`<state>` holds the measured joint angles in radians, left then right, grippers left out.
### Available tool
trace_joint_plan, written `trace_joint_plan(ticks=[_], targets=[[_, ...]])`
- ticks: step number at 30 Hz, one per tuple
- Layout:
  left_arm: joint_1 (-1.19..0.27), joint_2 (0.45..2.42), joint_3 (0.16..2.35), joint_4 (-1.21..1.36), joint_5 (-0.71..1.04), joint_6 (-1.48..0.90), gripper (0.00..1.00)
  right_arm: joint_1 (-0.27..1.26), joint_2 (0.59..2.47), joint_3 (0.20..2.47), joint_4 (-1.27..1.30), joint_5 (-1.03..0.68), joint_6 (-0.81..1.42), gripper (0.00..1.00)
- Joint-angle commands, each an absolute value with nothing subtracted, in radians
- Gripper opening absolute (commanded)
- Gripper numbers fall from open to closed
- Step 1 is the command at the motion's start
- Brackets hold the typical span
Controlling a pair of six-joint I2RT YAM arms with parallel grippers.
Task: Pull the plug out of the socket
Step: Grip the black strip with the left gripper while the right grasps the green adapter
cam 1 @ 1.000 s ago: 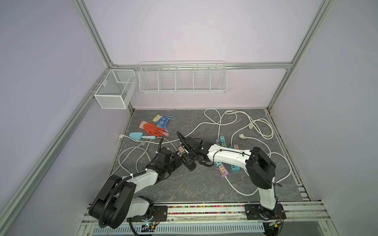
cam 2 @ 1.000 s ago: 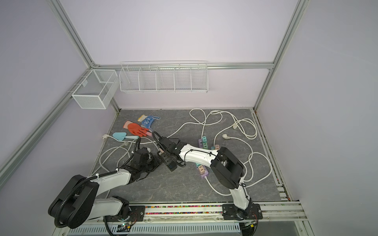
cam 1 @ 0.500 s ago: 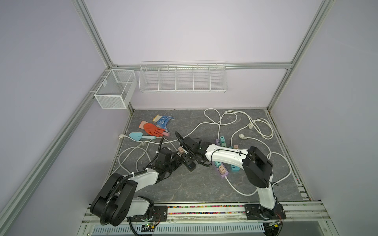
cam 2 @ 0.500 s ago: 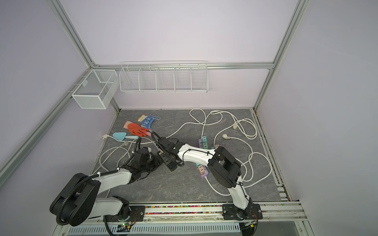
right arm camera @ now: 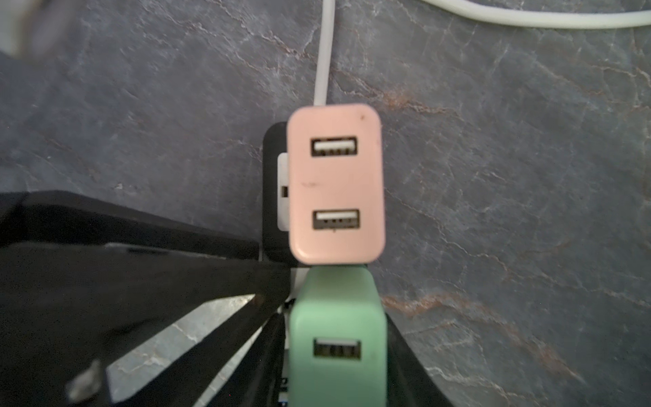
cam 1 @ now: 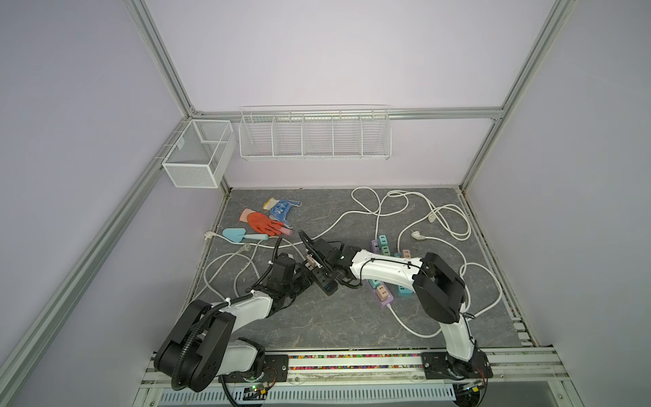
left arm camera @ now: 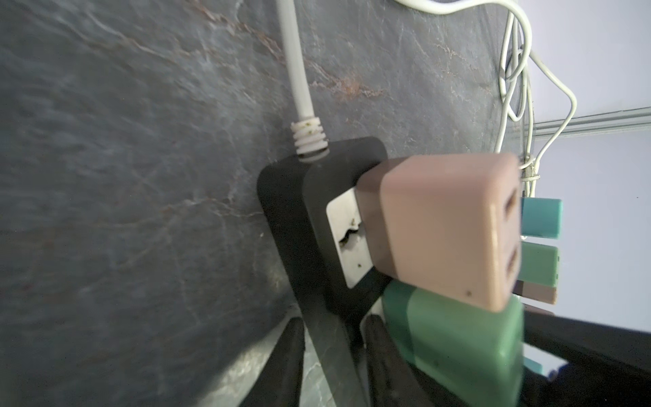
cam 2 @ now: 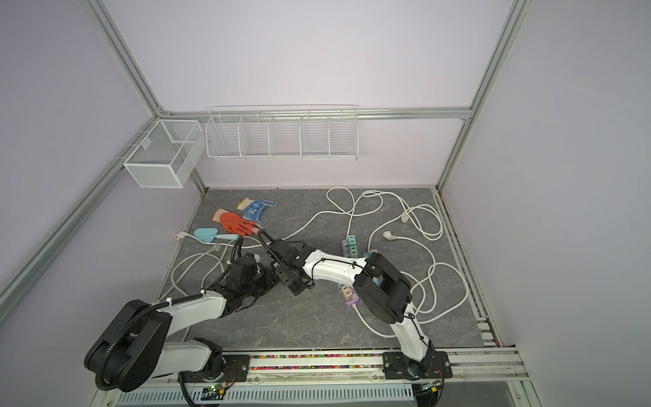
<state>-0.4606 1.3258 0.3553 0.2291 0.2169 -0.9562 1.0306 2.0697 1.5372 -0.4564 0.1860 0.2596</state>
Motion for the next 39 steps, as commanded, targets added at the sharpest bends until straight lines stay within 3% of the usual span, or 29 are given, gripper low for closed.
trace_joint_plan(ticks=[1,20,39], targets=[[-0.466,1.337,0.354,0.111,0.171,-0.936,0.30,1.038,2.082,1.552,-0.474,0.173,0.244,0.42],[-0.484,1.371,0.364,0.081,0.177,-0.924,0.29,1.039,2.009,1.483,-0.382,0.149,0.222,0.25],[-0.494,1.401,0.345,0.021,0.137,-0.922,0.25,1.051,1.967,1.437,-0.314,0.139,0.219,0.20]])
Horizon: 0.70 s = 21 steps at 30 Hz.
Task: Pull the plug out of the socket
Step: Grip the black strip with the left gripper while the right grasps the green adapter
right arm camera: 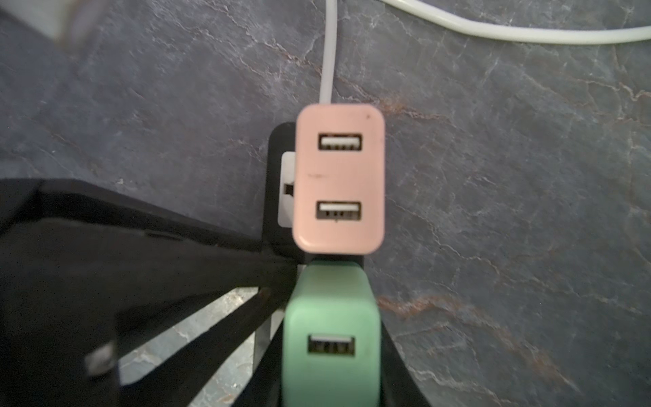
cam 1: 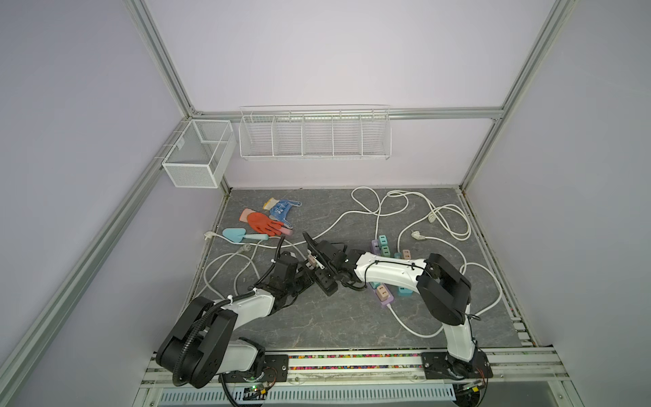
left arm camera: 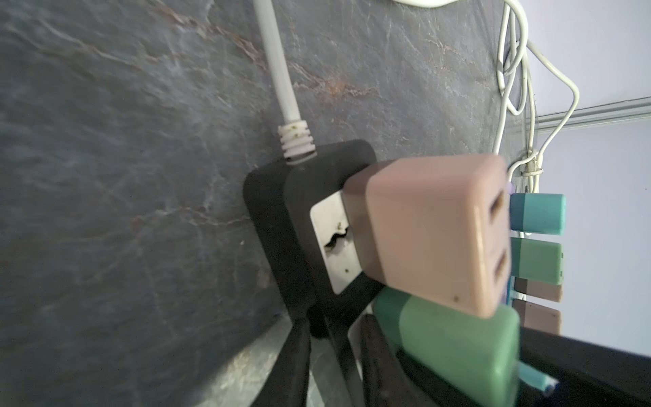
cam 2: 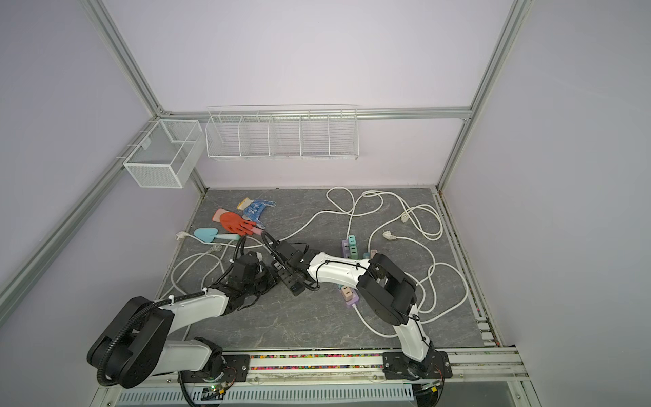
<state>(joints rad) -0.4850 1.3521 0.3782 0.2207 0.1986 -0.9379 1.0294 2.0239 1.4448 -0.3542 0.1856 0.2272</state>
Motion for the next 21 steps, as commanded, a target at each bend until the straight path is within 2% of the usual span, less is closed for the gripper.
trace_joint_plan(ticks=[1,14,21], targets=[[-0.494,1.399,0.344,0.015,0.131,-0.926,0.24,1.048,1.962,1.434,-0.313,0.161,0.214,0.19],[-0.498,1.404,0.342,0.025,0.129,-0.943,0.23,1.051,1.942,1.431,-0.328,0.228,0.211,0.19],[-0.503,1.412,0.341,0.009,0.117,-0.943,0.22,1.007,1.916,1.416,-0.322,0.160,0.249,0.18]])
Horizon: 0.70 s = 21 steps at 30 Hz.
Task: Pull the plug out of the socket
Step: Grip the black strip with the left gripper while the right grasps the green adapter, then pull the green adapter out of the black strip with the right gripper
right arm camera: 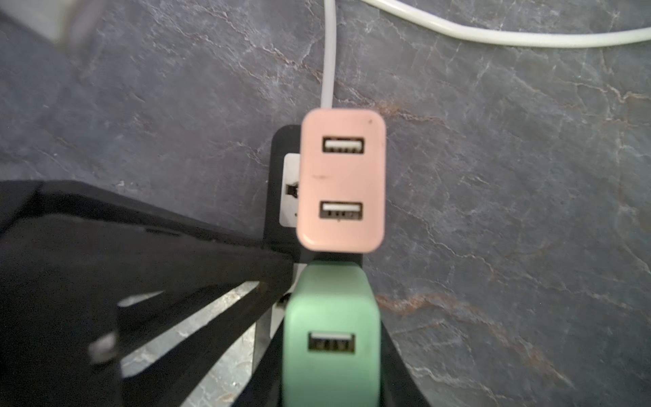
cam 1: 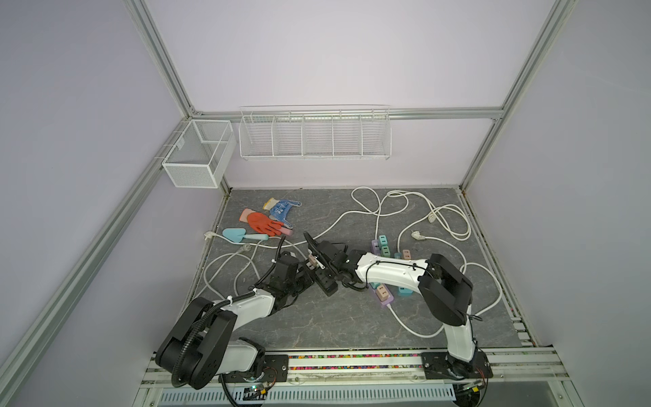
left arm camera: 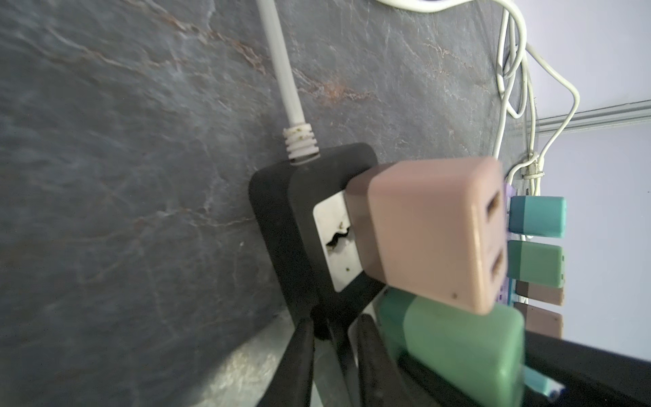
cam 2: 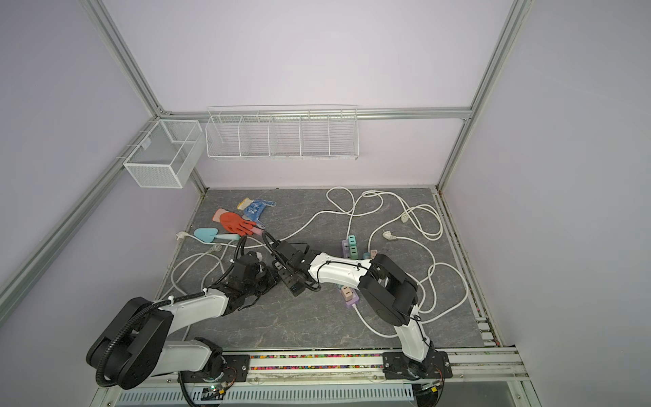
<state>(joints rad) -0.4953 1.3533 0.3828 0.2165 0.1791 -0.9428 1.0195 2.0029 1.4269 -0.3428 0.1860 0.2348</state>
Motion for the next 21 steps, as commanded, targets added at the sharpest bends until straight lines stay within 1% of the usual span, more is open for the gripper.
trace_joint_plan(ticks=[1,5,7,13,21], targets=[[-0.502,1.416,0.342,0.016,0.121,-0.945,0.22,1.012,1.916,1.414,-0.316,0.148,0.254,0.18],[-0.502,1.420,0.348,0.019,0.127,-0.945,0.21,1.023,1.914,1.413,-0.321,0.155,0.259,0.17],[-0.503,1.417,0.348,0.017,0.131,-0.945,0.21,1.003,1.884,1.398,-0.325,0.172,0.272,0.17],[-0.503,1.396,0.360,0.006,0.136,-0.937,0.20,0.951,1.755,1.359,-0.313,0.137,0.274,0.18],[-0.503,1.343,0.399,-0.017,0.150,-0.915,0.21,0.889,1.697,1.313,-0.297,0.075,0.330,0.19]])
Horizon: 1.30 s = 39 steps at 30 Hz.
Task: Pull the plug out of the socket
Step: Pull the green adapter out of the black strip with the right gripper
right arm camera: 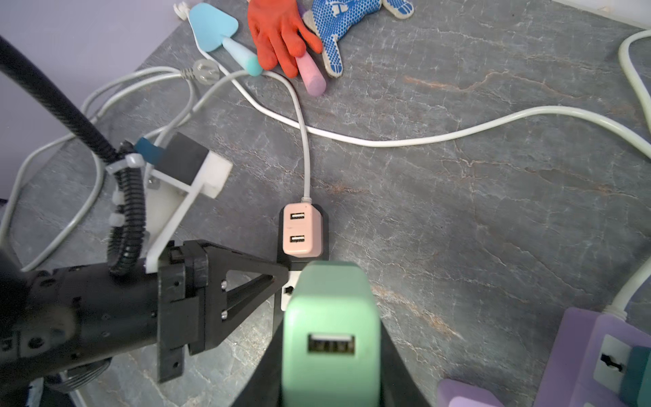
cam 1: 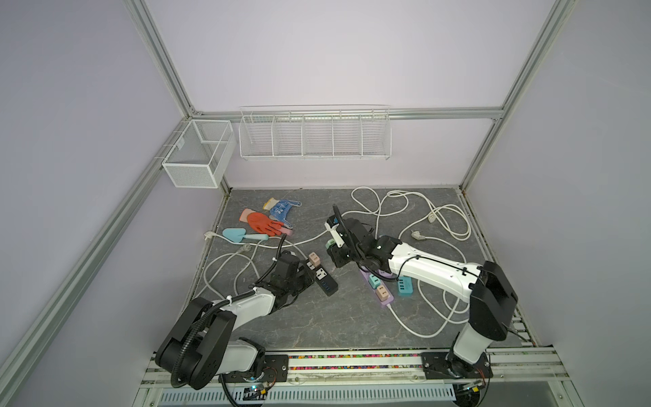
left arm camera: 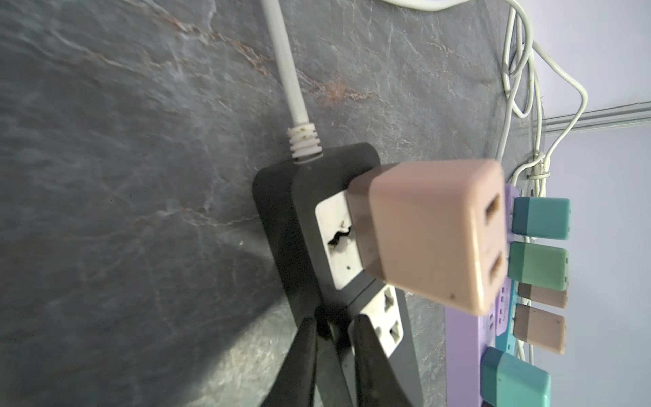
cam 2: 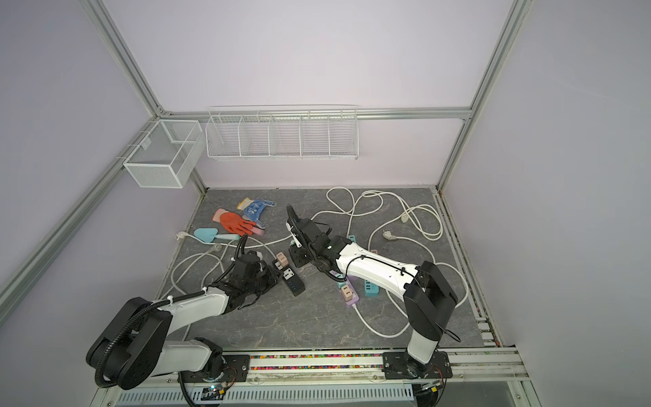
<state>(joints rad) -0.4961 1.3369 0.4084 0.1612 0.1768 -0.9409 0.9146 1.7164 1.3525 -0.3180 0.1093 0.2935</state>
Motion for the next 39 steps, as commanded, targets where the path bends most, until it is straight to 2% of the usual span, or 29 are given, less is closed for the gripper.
trace_joint_plan(ticks=[1,13,29,39], targets=[[-0.503,1.334,0.413,-0.044,0.142,-0.903,0.21,0.875,1.695,1.302,-0.282,0.048,0.345,0.19],[-0.503,1.162,0.507,-0.231,0.068,-0.818,0.23,0.757,1.771,1.287,-0.198,-0.134,0.478,0.20],[-0.500,0.873,0.515,-0.361,-0.051,-0.743,0.32,0.737,1.927,1.317,-0.056,-0.210,0.556,0.20],[-0.499,0.818,0.534,-0.417,-0.074,-0.716,0.37,0.720,2.013,1.346,-0.004,-0.262,0.616,0.22]])
